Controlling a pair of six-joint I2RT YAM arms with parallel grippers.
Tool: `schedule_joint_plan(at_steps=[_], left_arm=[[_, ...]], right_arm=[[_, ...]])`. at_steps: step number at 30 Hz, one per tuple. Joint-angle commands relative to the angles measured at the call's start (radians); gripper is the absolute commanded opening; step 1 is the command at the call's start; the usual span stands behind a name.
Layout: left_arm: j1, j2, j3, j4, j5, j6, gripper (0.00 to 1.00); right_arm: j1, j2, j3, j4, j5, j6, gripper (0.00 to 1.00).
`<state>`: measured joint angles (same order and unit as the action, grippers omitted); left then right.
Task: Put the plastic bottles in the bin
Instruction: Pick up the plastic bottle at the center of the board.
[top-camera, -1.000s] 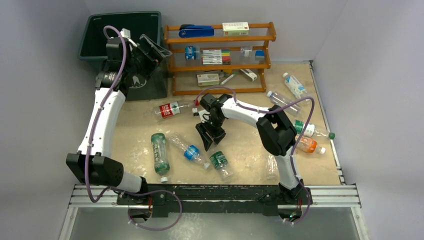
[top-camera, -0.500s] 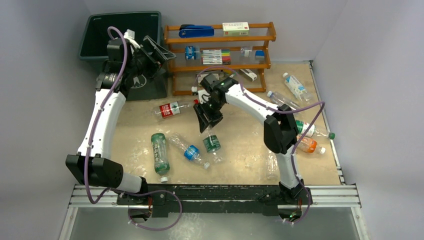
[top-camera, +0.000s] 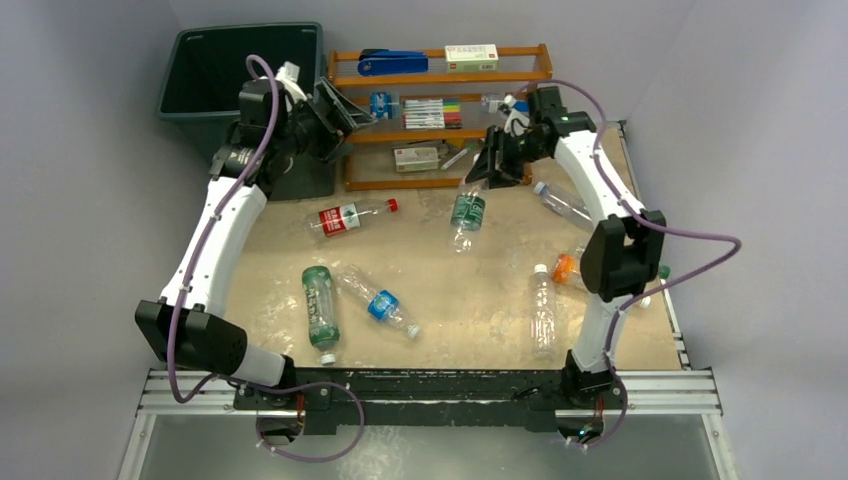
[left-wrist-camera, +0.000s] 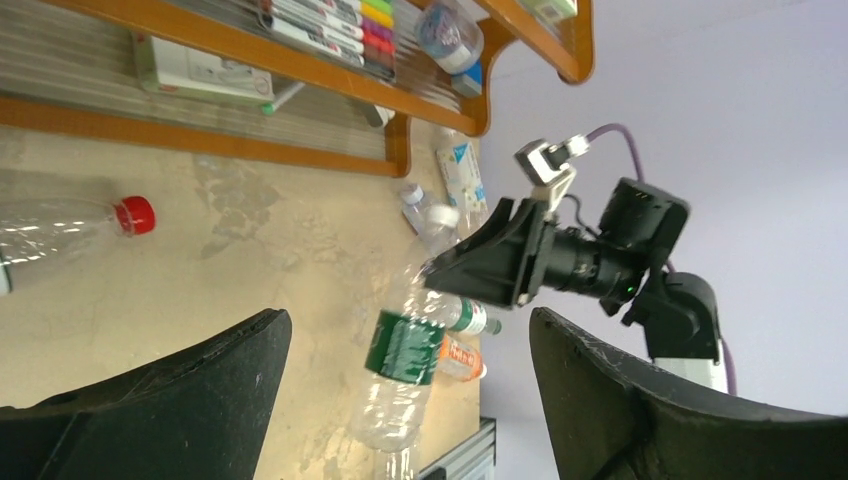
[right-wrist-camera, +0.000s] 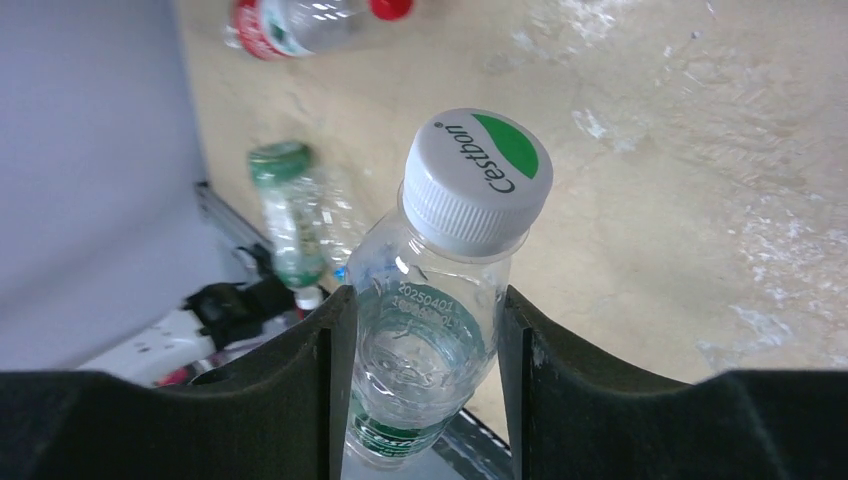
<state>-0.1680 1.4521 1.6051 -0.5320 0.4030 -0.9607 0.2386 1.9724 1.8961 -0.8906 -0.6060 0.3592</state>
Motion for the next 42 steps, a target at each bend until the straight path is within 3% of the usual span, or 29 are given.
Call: schedule_joint_plan(at_steps=[1, 10, 30, 42], left_arm=[[-0.05, 0.016, -0.014, 0.061, 0.015, 0.0, 0.89], [-0.129, 0.038, -0.018, 0.072, 0.016, 0.017, 0.89], [-0.26, 0.159, 0.049, 0.098, 0.152, 0.065, 0.9], [-0.319, 0.174, 0.063, 0.125, 0.16, 0.061, 0.9]], right_arm=[[-0.041, -0.097, -0.049, 0.126, -0.246, 0.126, 0.47], [-0.082, -0.113, -0.083, 0.298, -0.398, 0.288, 0.47], [-0.081, 0.004, 0.222, 0.309, -0.335, 0.393, 0.47], [-0.079, -0.008, 0.216, 0.36, -0.342, 0.429, 0.47]])
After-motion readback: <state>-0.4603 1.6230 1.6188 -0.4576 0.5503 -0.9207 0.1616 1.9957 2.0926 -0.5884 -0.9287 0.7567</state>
